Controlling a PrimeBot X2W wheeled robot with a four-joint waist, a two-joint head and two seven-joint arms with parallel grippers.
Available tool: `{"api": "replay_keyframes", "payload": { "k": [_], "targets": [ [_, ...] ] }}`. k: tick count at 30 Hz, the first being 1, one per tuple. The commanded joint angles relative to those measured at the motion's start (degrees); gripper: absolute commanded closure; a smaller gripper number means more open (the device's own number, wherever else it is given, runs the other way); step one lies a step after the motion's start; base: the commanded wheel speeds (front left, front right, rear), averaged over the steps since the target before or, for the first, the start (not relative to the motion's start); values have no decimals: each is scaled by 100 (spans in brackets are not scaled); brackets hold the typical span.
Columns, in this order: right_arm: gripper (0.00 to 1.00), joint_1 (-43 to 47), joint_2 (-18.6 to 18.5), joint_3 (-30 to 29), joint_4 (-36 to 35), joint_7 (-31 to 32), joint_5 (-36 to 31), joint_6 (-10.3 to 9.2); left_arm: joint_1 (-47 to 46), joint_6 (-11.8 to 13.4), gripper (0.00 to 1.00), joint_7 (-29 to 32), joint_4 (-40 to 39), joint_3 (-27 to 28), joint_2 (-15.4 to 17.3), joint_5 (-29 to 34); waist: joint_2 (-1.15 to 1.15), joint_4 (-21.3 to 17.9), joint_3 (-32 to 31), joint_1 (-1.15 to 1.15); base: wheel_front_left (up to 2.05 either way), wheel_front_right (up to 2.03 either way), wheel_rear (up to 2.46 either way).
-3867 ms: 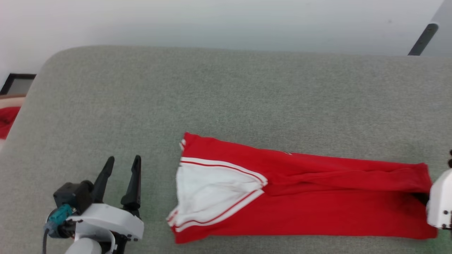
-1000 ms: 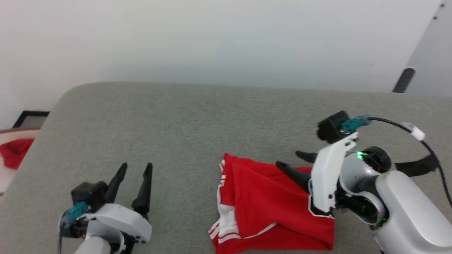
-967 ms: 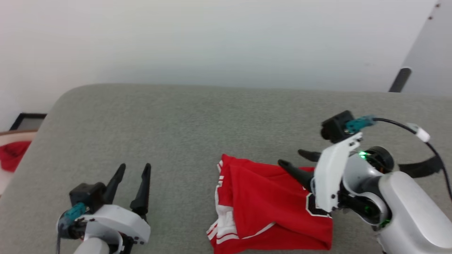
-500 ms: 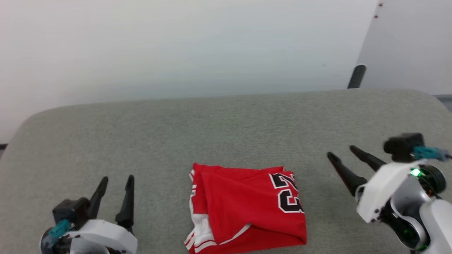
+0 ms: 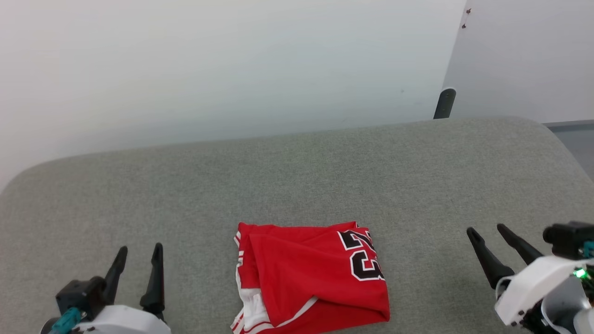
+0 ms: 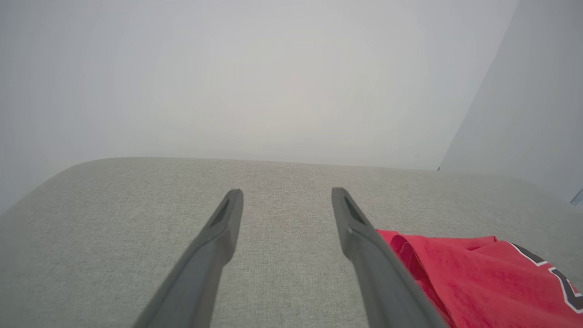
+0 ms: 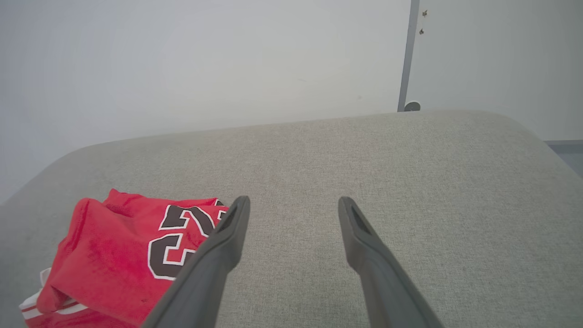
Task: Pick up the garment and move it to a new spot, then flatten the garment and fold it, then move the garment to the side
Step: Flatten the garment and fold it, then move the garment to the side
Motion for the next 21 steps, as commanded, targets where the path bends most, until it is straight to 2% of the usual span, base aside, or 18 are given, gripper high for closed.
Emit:
{"api": "replay_keyframes", "payload": {
  "k": [1,11,21],
  "targets": [
    [0,166,42,-91,-4,-68,-32,-5,121,24,0,-3,-37,72,-22,94,0,-2,-29,0,0,0,0],
    [0,579,202,-383,-93,-166,-72,-5,333,20,0,-3,-172,449,-80,252,0,72,-116,0,0,0,0],
    [0,661,277,-469,-167,-121,-144,-5,428,-12,0,-3,-201,582,-170,383,0,121,-122,0,0,0,0]
  ]
}}
